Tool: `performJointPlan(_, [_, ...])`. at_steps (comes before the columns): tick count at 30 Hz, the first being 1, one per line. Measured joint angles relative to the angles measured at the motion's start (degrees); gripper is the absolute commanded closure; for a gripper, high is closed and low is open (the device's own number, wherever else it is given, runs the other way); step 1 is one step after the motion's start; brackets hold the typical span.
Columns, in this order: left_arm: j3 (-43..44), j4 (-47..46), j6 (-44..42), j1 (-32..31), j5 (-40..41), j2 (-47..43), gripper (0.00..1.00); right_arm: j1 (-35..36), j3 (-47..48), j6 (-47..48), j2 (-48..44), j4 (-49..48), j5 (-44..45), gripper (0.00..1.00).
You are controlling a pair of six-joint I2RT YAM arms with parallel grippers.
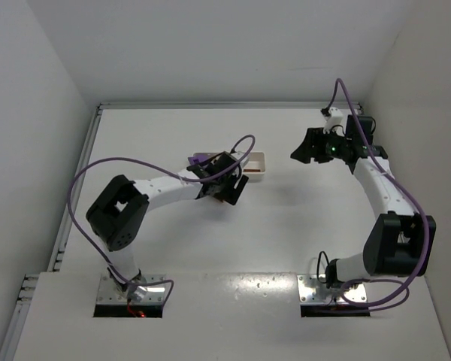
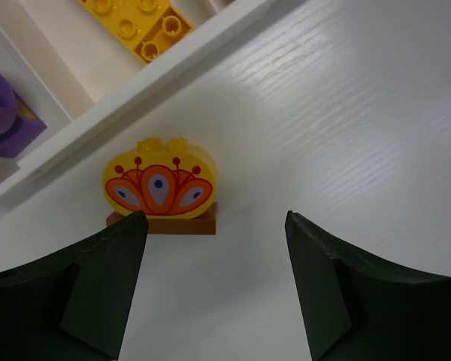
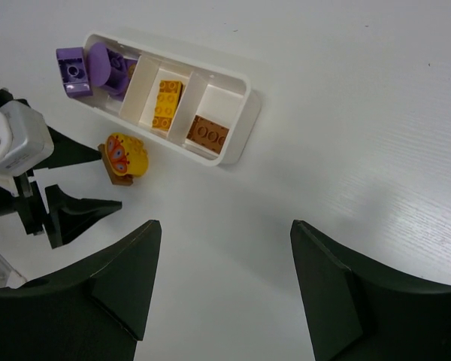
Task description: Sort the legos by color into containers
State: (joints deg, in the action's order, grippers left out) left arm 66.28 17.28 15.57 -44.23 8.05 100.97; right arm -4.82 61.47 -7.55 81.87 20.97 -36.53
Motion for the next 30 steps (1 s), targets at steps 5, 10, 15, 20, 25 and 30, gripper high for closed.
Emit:
performJointPlan(5, [0.9, 0.6, 0.0, 2.6, 0.2, 1.3, 0.18, 0.0, -0.3, 0.0, 0.6, -0.4, -0.3, 0.30])
performJointPlan(10, [1.2, 1.0, 0.0, 4.7, -0.1, 2.4, 0.18, 0.0, -0.8, -0.1, 0.8, -0.4, -0.8, 0.30])
performJointPlan(15, [1.5, 1.4, -0.1, 5.8, -1.4, 3.6, 0.18, 0.0, -0.8, -0.1, 1.5, -1.1, -1.2, 0.30])
performJointPlan(20, [1.6, 1.5, -0.2, 6.1, -2.6, 5.6, 0.18, 0.0, -0.8, -0.2, 2.3, -1.2, -1.2, 0.30])
performJointPlan(25, [1.8, 1.6, -0.3, 6.1, -3.5, 7.3, 0.22, 0.0, -0.8, -0.2, 2.4, -1.3, -1.2, 0.30])
performJointPlan(30, [1.8, 1.2, -0.6, 6.1, -4.8, 7.5, 0.29, 0.0, -0.9, -0.2, 2.4, -1.3, -1.2, 0.30])
